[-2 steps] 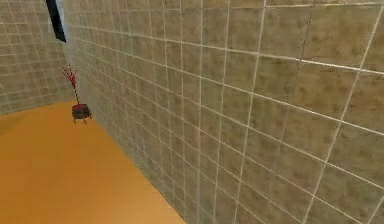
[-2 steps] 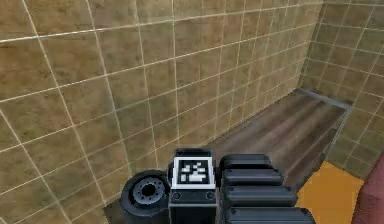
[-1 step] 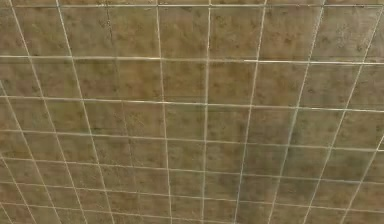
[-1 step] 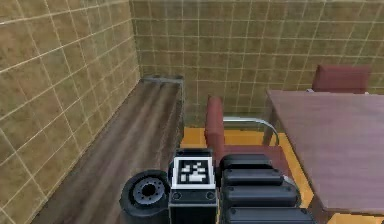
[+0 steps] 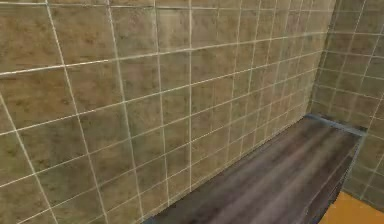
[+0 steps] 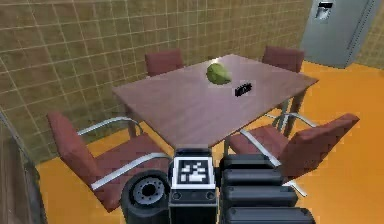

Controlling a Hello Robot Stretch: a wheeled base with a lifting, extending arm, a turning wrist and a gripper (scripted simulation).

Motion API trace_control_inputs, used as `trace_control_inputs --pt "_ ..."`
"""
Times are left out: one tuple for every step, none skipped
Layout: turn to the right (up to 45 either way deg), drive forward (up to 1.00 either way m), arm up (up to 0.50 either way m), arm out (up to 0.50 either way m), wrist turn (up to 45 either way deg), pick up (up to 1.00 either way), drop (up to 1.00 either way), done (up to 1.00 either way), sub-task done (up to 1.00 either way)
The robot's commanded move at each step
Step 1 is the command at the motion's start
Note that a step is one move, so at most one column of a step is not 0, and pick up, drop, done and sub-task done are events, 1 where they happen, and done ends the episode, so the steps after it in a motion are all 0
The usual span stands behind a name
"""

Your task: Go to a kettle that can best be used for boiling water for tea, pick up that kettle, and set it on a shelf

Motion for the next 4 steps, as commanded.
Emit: trace_control_inputs --pt "45.0 0.00 0.00 0.00 0.0 0.00 0.00 0.00 0.00" --pt "30.0 0.00 0.00 0.00 0.0 0.00 0.00 0.00 0.00" --pt "-45.0 0.00 0.00 0.00 0.0 0.00 0.00 0.00 0.00" --pt "-45.0 0.00 0.00 0.00 0.0 0.00 0.00 0.00 0.00"
